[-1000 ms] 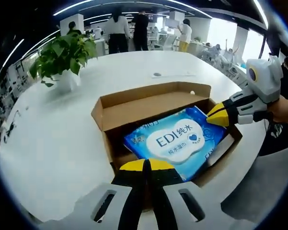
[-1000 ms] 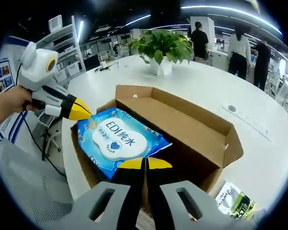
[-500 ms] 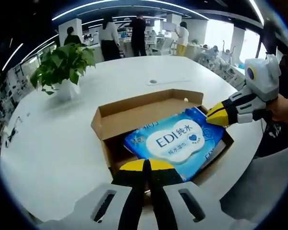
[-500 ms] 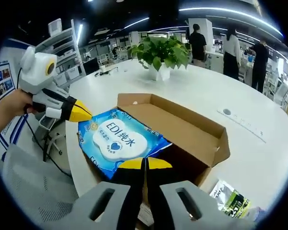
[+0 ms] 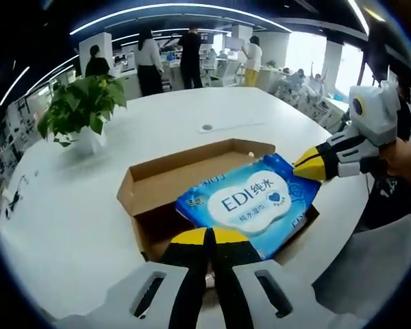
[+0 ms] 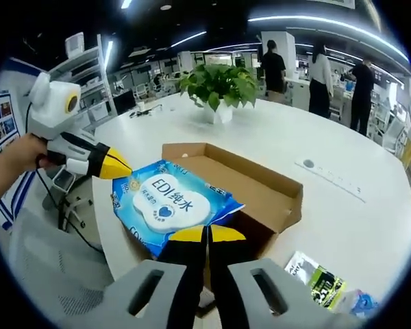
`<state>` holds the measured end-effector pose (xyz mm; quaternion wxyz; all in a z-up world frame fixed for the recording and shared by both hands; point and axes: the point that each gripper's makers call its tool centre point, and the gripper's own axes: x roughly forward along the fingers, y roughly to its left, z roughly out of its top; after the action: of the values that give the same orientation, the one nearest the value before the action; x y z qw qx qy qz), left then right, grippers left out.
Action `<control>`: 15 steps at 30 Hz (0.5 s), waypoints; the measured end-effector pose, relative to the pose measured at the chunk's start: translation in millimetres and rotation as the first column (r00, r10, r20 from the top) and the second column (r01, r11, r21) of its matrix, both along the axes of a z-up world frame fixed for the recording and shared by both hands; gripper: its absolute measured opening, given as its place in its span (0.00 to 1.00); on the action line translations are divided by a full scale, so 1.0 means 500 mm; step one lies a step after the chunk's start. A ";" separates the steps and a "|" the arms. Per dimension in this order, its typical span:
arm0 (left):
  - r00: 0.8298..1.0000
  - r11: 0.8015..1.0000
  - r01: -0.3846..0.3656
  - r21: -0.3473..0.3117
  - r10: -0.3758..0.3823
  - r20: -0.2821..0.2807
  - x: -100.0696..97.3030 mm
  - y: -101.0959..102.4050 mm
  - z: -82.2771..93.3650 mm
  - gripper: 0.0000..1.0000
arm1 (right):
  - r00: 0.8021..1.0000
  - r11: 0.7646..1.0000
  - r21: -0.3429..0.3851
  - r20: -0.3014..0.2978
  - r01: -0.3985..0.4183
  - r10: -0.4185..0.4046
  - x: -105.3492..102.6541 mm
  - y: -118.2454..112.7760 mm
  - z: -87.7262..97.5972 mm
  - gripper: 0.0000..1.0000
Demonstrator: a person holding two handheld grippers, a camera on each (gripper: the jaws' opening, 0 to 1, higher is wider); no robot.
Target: Operate the shoe box by opening the lid, removing the specified soft item, and placing it in the target area until the item is outside and the box remains undamaged.
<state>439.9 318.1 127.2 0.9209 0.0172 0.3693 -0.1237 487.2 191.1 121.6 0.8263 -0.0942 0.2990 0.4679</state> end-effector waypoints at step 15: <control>0.998 0.998 0.061 -0.015 -0.061 0.012 0.028 -0.080 0.015 0.00 | 0.997 0.998 -0.005 0.018 0.069 -0.069 0.017 -0.082 0.021 0.00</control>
<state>454.1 278.2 134.6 0.9188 0.0221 0.3624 -0.1546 495.7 149.9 132.1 0.8444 -0.0906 0.2960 0.4373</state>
